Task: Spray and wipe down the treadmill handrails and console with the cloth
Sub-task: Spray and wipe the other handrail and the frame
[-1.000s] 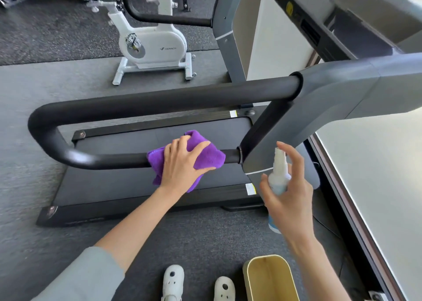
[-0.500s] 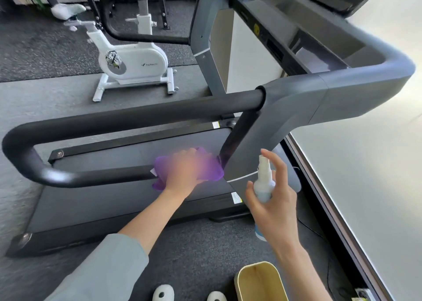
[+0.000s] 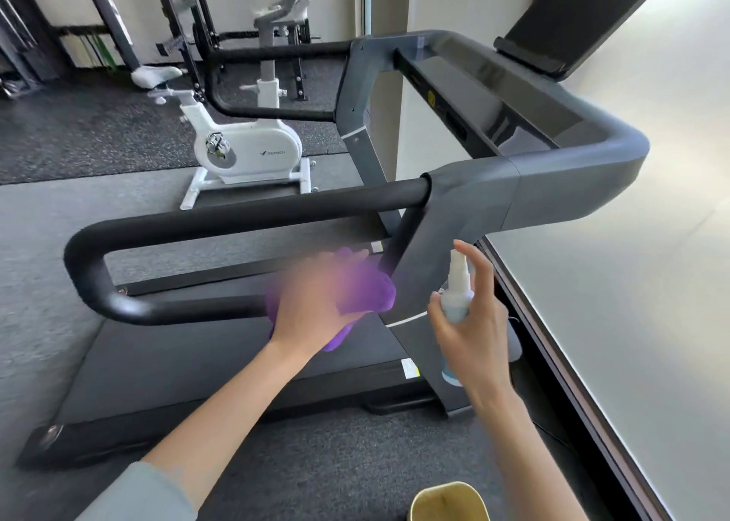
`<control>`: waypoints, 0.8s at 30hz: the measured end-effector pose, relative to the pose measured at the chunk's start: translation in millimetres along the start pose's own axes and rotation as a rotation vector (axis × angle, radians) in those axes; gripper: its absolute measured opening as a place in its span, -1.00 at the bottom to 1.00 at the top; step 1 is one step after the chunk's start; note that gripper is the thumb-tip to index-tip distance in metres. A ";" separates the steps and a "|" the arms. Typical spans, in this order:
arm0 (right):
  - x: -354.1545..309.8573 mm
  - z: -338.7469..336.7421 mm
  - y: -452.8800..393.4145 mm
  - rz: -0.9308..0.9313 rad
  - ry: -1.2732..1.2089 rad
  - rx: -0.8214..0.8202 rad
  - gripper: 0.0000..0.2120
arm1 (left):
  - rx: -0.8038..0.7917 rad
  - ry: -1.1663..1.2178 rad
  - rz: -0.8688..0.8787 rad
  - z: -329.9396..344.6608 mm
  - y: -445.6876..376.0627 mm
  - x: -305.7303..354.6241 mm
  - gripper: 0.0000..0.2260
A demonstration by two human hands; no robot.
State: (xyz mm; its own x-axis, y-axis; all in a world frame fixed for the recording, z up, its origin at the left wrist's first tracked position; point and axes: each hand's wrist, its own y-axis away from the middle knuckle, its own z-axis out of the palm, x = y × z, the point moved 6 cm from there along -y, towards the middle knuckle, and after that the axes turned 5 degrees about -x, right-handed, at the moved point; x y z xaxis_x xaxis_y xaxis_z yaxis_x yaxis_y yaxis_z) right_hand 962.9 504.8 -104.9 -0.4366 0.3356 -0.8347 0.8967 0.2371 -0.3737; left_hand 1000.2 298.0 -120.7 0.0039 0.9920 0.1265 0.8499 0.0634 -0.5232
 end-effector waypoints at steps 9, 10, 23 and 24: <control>2.2 -42.5 -3.4 0.030 0.041 0.107 -0.39 | 0.072 0.067 0.055 -55.0 -160.3 99.4 -0.37; 0.8 -45.0 -6.1 0.033 0.036 0.119 -0.38 | -0.054 0.045 0.010 -38.9 -172.7 100.3 -0.34; 25.2 -57.6 -9.7 0.045 0.057 0.181 -0.40 | -0.077 -0.123 -0.060 -19.5 -144.7 41.9 -0.25; 26.4 -56.8 -13.4 0.047 0.057 0.179 -0.40 | -0.053 -0.163 -0.048 -17.8 -147.6 48.5 -0.24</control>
State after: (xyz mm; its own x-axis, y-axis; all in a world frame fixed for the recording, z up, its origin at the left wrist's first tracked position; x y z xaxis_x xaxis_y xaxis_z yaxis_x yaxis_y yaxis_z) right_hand 935.2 562.3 -98.9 -0.3926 0.3951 -0.8305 0.9126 0.0555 -0.4050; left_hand 884.4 334.8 -22.4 -0.1188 0.9929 0.0097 0.8736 0.1092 -0.4743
